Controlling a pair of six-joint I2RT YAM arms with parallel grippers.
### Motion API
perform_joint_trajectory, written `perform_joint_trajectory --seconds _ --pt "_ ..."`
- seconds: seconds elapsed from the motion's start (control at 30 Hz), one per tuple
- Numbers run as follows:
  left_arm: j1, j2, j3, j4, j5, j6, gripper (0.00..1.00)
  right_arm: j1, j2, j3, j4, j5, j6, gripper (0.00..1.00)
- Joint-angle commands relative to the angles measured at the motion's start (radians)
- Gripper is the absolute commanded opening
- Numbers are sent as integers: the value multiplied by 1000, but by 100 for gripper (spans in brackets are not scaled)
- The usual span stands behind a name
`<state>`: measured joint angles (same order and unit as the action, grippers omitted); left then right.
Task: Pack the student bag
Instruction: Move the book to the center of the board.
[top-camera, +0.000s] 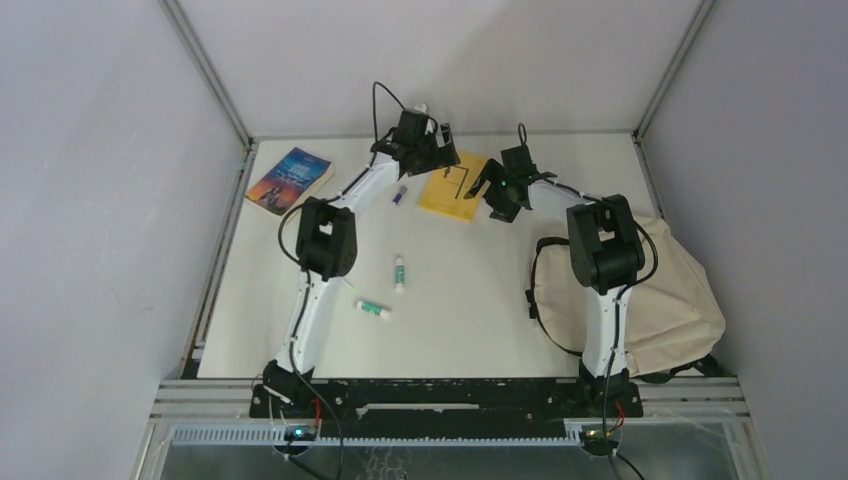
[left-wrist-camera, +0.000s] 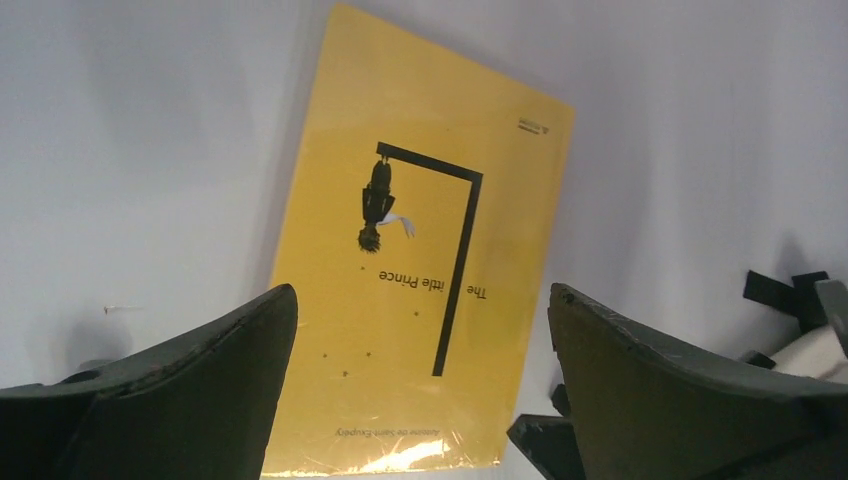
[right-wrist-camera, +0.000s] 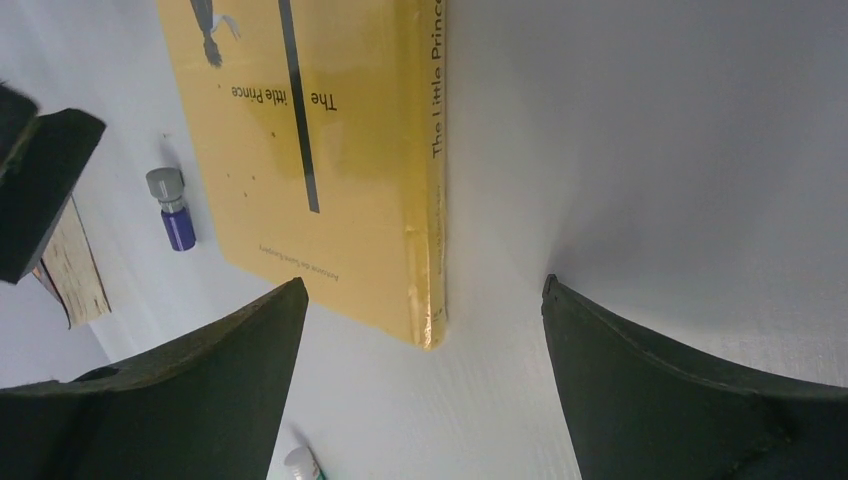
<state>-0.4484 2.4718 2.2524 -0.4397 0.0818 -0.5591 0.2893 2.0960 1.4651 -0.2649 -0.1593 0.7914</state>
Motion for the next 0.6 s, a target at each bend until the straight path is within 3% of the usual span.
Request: perform_joint_trajectory --seconds 0.0,0.2,0.57 --pt "23 30 101 -13 -9 4 100 -6 -2 -4 3 -12 4 96" --pt "28 112 213 -61 29 -4 100 -9 9 -30 26 -15 35 98" --pt "39 153 211 -113 82 -19 98 -28 49 15 80 -81 81 94"
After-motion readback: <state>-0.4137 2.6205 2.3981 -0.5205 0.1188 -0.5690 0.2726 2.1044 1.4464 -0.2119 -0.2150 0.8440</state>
